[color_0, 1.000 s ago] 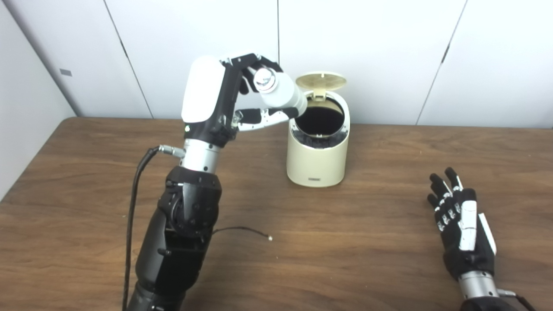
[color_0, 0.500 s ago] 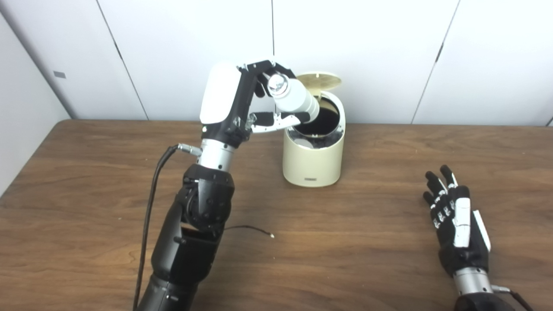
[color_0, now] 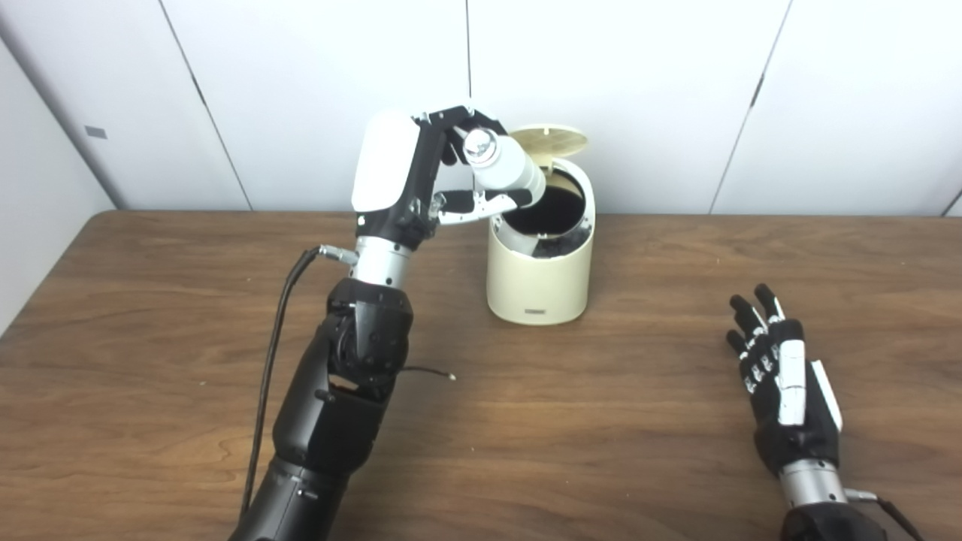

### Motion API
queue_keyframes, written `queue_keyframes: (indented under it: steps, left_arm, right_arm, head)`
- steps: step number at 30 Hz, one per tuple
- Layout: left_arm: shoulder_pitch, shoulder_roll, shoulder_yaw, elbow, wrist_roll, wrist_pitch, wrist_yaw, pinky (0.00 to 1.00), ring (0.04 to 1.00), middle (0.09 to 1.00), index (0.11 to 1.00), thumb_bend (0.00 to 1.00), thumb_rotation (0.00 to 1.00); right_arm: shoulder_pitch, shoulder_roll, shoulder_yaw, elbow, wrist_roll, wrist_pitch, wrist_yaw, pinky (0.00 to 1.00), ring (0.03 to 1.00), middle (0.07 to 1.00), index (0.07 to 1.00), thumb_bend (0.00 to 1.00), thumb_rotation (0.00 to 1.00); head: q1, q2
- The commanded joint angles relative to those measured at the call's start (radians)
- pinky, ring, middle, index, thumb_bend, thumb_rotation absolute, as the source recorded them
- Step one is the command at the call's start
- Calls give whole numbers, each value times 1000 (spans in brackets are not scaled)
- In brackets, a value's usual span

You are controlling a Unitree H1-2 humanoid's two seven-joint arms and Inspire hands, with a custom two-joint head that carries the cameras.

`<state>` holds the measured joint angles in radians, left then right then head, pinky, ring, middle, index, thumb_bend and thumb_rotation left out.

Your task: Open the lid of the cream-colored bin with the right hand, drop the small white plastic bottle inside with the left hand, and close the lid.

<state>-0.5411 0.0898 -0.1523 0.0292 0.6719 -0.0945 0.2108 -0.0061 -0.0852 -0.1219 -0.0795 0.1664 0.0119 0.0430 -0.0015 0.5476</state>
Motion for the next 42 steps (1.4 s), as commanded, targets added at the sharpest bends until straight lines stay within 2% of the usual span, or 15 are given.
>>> queue_keyframes:
  steps: [1,16,42]
  left_arm:
    - [-55,-7,4,-5,6,-30,43,379,412,512,489,500,0]
    - [-61,-19,-17,63,27,-54,99,340,422,526,482,474,0]
    - [-69,-19,-28,159,24,-83,128,346,416,526,478,474,0]
  right_arm:
    - [-6,14,6,15,-2,-33,0,949,977,926,973,651,996]
    - [-11,10,-2,32,9,-47,5,978,982,925,978,627,1000]
    - [-16,12,-5,42,11,-57,2,963,969,913,981,634,994]
  head:
    - [1,1]
    - [2,-1]
    - [-3,0]
